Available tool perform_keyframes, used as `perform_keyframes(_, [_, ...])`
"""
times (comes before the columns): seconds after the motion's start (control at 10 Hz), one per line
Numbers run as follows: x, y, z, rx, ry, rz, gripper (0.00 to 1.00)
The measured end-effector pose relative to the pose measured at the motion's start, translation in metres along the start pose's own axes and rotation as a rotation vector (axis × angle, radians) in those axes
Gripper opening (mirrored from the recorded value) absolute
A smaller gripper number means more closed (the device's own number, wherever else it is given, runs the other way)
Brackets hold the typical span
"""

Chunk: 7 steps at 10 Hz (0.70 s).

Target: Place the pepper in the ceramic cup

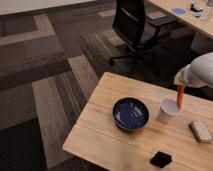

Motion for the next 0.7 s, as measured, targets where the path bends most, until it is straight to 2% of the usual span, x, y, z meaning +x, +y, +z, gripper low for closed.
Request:
perform_keyframes(0.2, [0.013,0.016,0.018,-0.066,-0.009,-0.045,0.0])
perform_keyframes(0.4, [0.034,0.018,0.035,-0.105,0.026,-0.076,0.0])
perform_keyframes(0.6, [0.039,0.011,0.043,-0.109,0.051,-0.084,0.0])
perform_keyframes(0.7, [0.04,0.011,0.043,-0.11,0.052,-0.083,0.06])
